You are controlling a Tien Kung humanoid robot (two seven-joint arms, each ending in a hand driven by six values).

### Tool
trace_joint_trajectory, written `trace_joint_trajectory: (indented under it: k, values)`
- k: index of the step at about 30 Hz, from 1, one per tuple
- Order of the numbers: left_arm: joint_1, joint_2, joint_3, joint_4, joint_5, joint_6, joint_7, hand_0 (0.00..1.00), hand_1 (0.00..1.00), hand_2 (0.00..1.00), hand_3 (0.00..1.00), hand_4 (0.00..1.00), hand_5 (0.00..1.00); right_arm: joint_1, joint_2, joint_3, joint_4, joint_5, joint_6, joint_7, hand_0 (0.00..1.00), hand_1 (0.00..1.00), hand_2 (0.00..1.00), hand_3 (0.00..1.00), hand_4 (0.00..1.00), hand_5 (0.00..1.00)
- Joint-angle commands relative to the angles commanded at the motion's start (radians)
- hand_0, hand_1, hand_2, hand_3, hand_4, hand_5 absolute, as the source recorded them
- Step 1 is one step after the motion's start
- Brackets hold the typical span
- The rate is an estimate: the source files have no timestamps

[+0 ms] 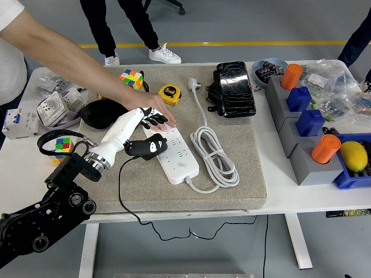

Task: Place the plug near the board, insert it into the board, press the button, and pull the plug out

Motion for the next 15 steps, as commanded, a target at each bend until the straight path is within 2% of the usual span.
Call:
trace_joint_trajectory:
  k: [4,5,10,11,15]
  values:
    - [0.011,0.010,-0.009,-0.052,-0.016,-0.019,0.030,0.232,0.330,0.489,0.620,0.814,0.078,-0.001,-0.001,-0.005,0.000,0.001,0.000,0.000,0.574,0.639,0.602,0.538,0.924,0.469]
    - [0.011,0.012,-0.012,-0.066,-0.026,-0.027,0.042,0.126,0.138,0.272,0.647,0.792,0.085,0.001,-0.001,-0.006,0.000,0.001,0.000,0.000,0.574,0.639,0.602,0.538,0.924,0.469]
    - [0.007,0.018,-0.016,-0.119,-0.048,-0.083,0.110,0.126,0.138,0.272,0.647,0.792,0.085,0.005,-0.002,-0.007,0.001,0.000,0.000,-0.001,0.574,0.639,0.602,0.538,0.924,0.469]
    - [0.006,0.018,-0.016,-0.127,-0.050,-0.096,0.125,0.072,0.070,0.178,0.679,0.656,0.006,0.006,-0.002,-0.008,0.001,0.000,0.000,-0.001,0.574,0.639,0.602,0.538,0.924,0.469]
    - [0.002,0.022,-0.020,-0.165,-0.059,-0.160,0.199,0.072,0.070,0.178,0.679,0.656,0.006,0.008,-0.004,-0.011,0.001,0.002,0.001,-0.001,0.574,0.639,0.602,0.538,0.924,0.469]
